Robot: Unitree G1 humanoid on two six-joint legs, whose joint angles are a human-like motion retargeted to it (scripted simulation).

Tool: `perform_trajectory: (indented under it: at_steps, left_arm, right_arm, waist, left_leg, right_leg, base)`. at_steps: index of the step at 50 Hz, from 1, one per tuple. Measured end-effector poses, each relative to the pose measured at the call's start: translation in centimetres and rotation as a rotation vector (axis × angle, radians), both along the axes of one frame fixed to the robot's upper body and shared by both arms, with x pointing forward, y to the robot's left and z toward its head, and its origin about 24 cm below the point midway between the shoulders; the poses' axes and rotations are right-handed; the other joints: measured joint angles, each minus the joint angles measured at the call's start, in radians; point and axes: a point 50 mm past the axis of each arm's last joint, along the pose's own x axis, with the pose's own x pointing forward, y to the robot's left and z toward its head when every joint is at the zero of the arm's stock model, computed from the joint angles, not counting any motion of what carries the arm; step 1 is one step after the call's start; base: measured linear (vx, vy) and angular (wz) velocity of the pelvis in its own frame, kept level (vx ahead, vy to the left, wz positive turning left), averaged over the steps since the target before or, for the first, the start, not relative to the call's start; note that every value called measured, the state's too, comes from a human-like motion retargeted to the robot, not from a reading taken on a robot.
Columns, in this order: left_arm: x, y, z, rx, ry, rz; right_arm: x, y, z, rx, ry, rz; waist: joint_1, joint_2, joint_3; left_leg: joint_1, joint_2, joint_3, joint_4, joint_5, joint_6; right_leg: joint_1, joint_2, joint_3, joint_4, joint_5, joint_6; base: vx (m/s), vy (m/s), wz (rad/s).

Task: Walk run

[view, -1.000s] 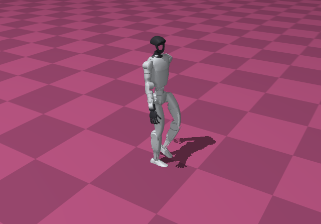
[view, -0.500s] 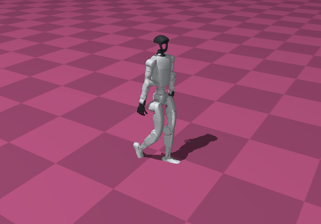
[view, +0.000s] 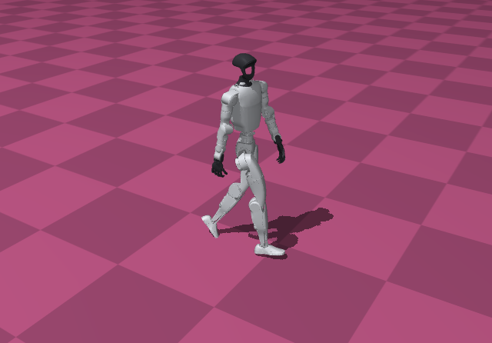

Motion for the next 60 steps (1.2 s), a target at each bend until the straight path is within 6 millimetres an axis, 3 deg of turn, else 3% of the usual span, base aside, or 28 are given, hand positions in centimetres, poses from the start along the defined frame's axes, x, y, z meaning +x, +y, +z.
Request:
perform_trajectory:
  at_steps: [2,4,5,7,10,13,16,19,20,22,25,27,28,30,32,33,35,38,41,43,45,47,50,54,55,57,60]
  left_arm:
    - [-4.7,-0.6,-0.8,0.017,0.205,-0.037]
    - [-9.7,-0.8,-0.9,0.018,0.406,-0.062]
    - [-12.2,-1.0,-0.7,0.002,0.500,-0.075]
    - [-16.5,-2.1,-0.2,-0.061,0.644,-0.091]
    - [-21.4,-3.9,0.9,-0.168,0.756,-0.039]
    - [-24.9,-5.3,2.2,-0.243,0.817,0.068]
    - [-27.5,-6.6,3.4,-0.283,0.894,0.169]
    - [-28.8,-7.3,4.1,-0.302,0.941,0.254]
    - [-29.0,-7.4,4.2,-0.306,0.950,0.278]
    - [-29.1,-7.2,4.3,-0.308,0.959,0.307]
    - [-28.3,-6.4,3.9,-0.288,0.955,0.314]
    - [-27.5,-6.1,3.5,-0.262,0.919,0.316]
    - [-26.8,-5.8,3.1,-0.248,0.891,0.317]
    - [-24.2,-4.8,2.0,-0.222,0.812,0.321]
    - [-20.1,-3.0,0.7,-0.168,0.709,0.293]
    - [-17.8,-2.0,0.2,-0.127,0.645,0.280]
    - [-12.1,-0.2,-0.6,-0.045,0.474,0.261]
    - [-3.0,1.1,-0.4,0.013,0.160,0.227]
    - [5.1,1.7,1.7,-0.001,-0.130,0.182]
    - [9.8,2.2,3.8,-0.023,-0.287,0.141]
    - [13.3,2.5,6.1,-0.038,-0.408,0.091]
    - [15.5,2.9,7.8,-0.032,-0.492,0.052]
    - [17.0,3.4,9.4,0.004,-0.580,0.034]
    - [15.3,3.4,8.2,0.040,-0.581,0.054]
    - [14.3,3.1,7.4,0.038,-0.553,0.061]
    - [11.1,2.2,5.0,0.009,-0.434,0.066]
    - [3.8,1.0,1.3,-0.038,-0.138,0.058]
  right_arm:
    - [3.6,-0.5,-0.4,-0.046,-0.085,0.004]
    - [6.9,-0.2,-0.6,-0.054,-0.147,0.030]
    - [8.6,0.1,-0.6,-0.055,-0.185,0.047]
    - [12.5,0.3,-0.4,-0.078,-0.308,0.087]
    - [18.5,0.2,0.8,-0.154,-0.541,0.168]
    - [23.6,-0.5,3.0,-0.260,-0.746,0.223]
    - [26.9,-1.6,5.1,-0.364,-0.898,0.225]
    - [28.3,-2.2,6.3,-0.423,-0.985,0.187]
    - [28.4,-2.3,6.4,-0.428,-0.996,0.168]
    - [27.7,-2.2,5.8,-0.403,-0.967,0.131]
    - [24.8,-1.9,3.9,-0.327,-0.845,0.083]
    - [21.2,-1.4,2.1,-0.268,-0.704,0.069]
    - [19.0,-1.0,1.2,-0.238,-0.617,0.060]
    - [14.7,-0.1,0.0,-0.183,-0.433,0.042]
    - [10.4,0.4,-0.5,-0.138,-0.263,-0.007]
    - [8.3,0.8,-0.6,-0.101,-0.189,-0.027]
    - [4.6,1.8,-0.6,0.000,-0.075,-0.042]
    - [-0.4,2.8,-0.1,0.138,0.037,-0.011]
    - [-4.8,3.3,1.0,0.226,0.134,0.056]
    - [-7.2,3.7,1.7,0.268,0.201,0.100]
    - [-9.0,4.0,2.4,0.297,0.264,0.124]
    - [-10.0,4.2,2.8,0.321,0.312,0.122]
    - [-10.1,4.1,3.0,0.352,0.338,0.082]
    - [-7.9,3.2,2.1,0.291,0.265,0.022]
    - [-7.1,2.9,1.8,0.248,0.229,0.012]
    - [-5.2,2.1,1.1,0.130,0.135,-0.004]
    - [-1.8,1.0,0.3,-0.005,0.011,-0.032]
  waist:
    - [0.012,-0.039,-0.013]
    - [0.048,-0.086,-0.018]
    - [0.081,-0.125,-0.034]
    - [0.102,-0.137,-0.023]
    - [0.159,-0.170,-0.016]
    - [0.217,-0.172,-0.002]
    - [0.280,-0.152,0.018]
    - [0.331,-0.156,0.029]
    - [0.344,-0.164,0.029]
    - [0.339,-0.178,0.018]
    - [0.367,-0.187,-0.014]
    - [0.401,-0.187,-0.037]
    - [0.384,-0.185,-0.052]
    - [0.341,-0.180,-0.041]
    - [0.325,-0.194,-0.006]
    - [0.335,-0.170,0.002]
    - [0.347,-0.117,0.017]
    - [0.294,-0.092,0.036]
    - [0.191,-0.055,0.045]
    - [0.148,-0.064,0.047]
    - [0.119,-0.091,0.049]
    - [0.110,-0.111,0.048]
    - [0.154,-0.102,0.032]
    - [0.141,-0.075,0.009]
    - [0.122,-0.061,0.002]
    - [0.066,-0.040,-0.010]
    - [0.051,-0.046,-0.032]
  left_leg:
    - [-0.100,-0.054,0.075,0.210,0.134,0.000]
    - [-0.179,-0.064,0.103,0.401,0.159,0.000]
    - [-0.201,-0.096,0.112,0.401,0.147,0.000]
    - [-0.295,-0.036,0.165,0.503,0.007,0.064]
    - [-0.445,0.042,0.263,0.528,-0.109,0.182]
    - [-0.561,0.065,0.253,0.368,-0.206,0.250]
    - [-0.615,0.053,0.195,0.068,-0.211,0.298]
    - [-0.646,0.055,0.263,-0.207,-0.253,0.324]
    - [-0.651,0.045,0.290,-0.281,-0.289,0.304]
    - [-0.651,0.006,0.307,-0.357,-0.344,0.320]
    - [-0.639,0.020,0.335,-0.276,-0.351,0.369]
    - [-0.622,0.044,0.368,-0.245,-0.251,0.376]
    - [-0.613,0.027,0.311,-0.220,-0.256,0.408]
    - [-0.606,0.003,0.152,-0.148,-0.308,0.419]
    - [-0.528,-0.006,0.187,-0.125,-0.362,0.420]
    - [-0.476,0.031,0.229,-0.152,-0.373,0.419]
    - [-0.397,0.087,0.252,-0.199,-0.392,0.408]
    - [-0.314,0.058,0.188,-0.244,-0.410,0.397]
    - [-0.248,0.037,0.082,-0.278,-0.431,0.395]
    - [-0.201,0.006,0.045,-0.291,-0.455,0.397]
    - [-0.148,-0.034,0.024,-0.293,-0.487,0.394]
    - [-0.094,-0.056,0.017,-0.292,-0.520,0.384]
    - [-0.037,-0.047,0.064,-0.297,-0.559,0.349]
    - [0.007,-0.032,0.063,-0.260,-0.515,0.274]
    - [0.012,-0.018,0.046,-0.243,-0.481,0.246]
    - [0.021,0.001,-0.002,-0.182,-0.340,0.170]
    - [-0.005,0.015,0.014,-0.003,-0.002,0.033]
  right_leg:
    - [0.028,-0.072,0.019,0.044,-0.054,0.016]
    - [0.111,-0.091,-0.096,0.038,-0.073,-0.008]
    - [0.146,-0.081,-0.055,0.008,-0.078,-0.027]
    - [0.204,-0.050,-0.043,-0.011,-0.093,-0.037]
    - [0.275,-0.034,0.005,-0.043,-0.110,-0.046]
    - [0.341,0.010,0.042,-0.069,-0.137,-0.053]
    - [0.411,0.064,0.071,-0.080,-0.172,-0.056]
    - [0.482,0.081,0.097,-0.081,-0.196,-0.046]
    - [0.506,0.079,0.105,-0.081,-0.194,-0.039]
    - [0.541,0.074,0.095,-0.071,-0.162,-0.009]
    - [0.566,0.072,0.113,-0.017,-0.032,0.074]
    - [0.583,0.067,0.119,0.055,0.163,0.140]
    - [0.578,0.063,0.098,0.103,0.278,0.182]
    - [0.530,0.081,0.107,0.283,0.437,0.239]
    - [0.431,0.056,0.063,0.583,0.464,0.292]
    - [0.403,0.061,0.031,0.623,0.464,0.292]
    - [0.332,0.105,-0.004,0.641,0.382,0.239]
    - [0.207,0.103,-0.001,0.649,0.245,0.237]
    - [0.105,0.042,-0.032,0.531,0.103,0.243]
    - [0.065,-0.037,-0.062,0.373,0.062,0.249]
    - [0.041,-0.104,-0.066,0.186,0.060,0.264]
    - [0.013,-0.181,-0.192,0.045,0.036,0.262]
    - [-0.060,-0.118,-0.170,-0.154,-0.013,0.266]
    - [-0.070,-0.088,-0.143,-0.113,-0.048,0.161]
    - [-0.068,-0.084,-0.146,-0.073,-0.056,0.106]
    - [-0.044,-0.092,-0.182,-0.058,0.032,0.107]
    - [0.001,-0.082,-0.038,-0.009,0.037,0.055]
  base:
    - [1.05,-0.18,-0.08]
    - [0.85,-0.46,-1.21]
    - [0.88,-0.60,-1.36]
    - [0.98,-0.45,-0.81]
    - [0.88,-0.27,-0.84]
    - [0.94,-0.22,-0.79]
    - [0.86,-0.11,-0.70]
    - [0.98,-0.08,-0.61]
    - [1.06,-0.08,-0.25]
    - [1.22,-0.07,0.03]
    - [1.12,-0.05,-0.47]
    - [1.30,0.00,-0.83]
    - [1.28,0.02,-0.03]
    - [1.17,-0.01,0.50]
    - [1.02,-0.09,0.51]
    - [0.80,-0.09,0.17]
    - [0.75,-0.07,0.17]
    - [0.98,-0.08,1.24]
    - [0.92,-0.15,1.85]
    - [0.79,-0.22,1.06]
    - [0.69,-0.26,0.64]
    - [0.93,-0.40,0.16]
    - [0.85,-0.35,-0.80]
    - [0.97,-0.40,-0.08]
    - [0.89,-0.33,0.97]
    - [1.08,-0.49,1.05]
    - [1.08,-0.59,0.13]
